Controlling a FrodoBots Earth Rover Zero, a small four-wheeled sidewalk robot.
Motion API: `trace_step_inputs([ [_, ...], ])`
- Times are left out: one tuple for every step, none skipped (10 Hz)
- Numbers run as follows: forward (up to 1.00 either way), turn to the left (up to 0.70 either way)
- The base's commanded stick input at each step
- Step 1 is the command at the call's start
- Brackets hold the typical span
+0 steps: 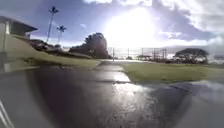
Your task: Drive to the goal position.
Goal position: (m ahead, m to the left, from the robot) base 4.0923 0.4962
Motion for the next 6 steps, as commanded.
trace_step_inputs([
  [0.7, 0.0],
  [0.7, 0.0],
  [0.7, 0.0],
  [0.7, 0.0],
  [0.7, 0.0],
  [0.7, 0.0],
])
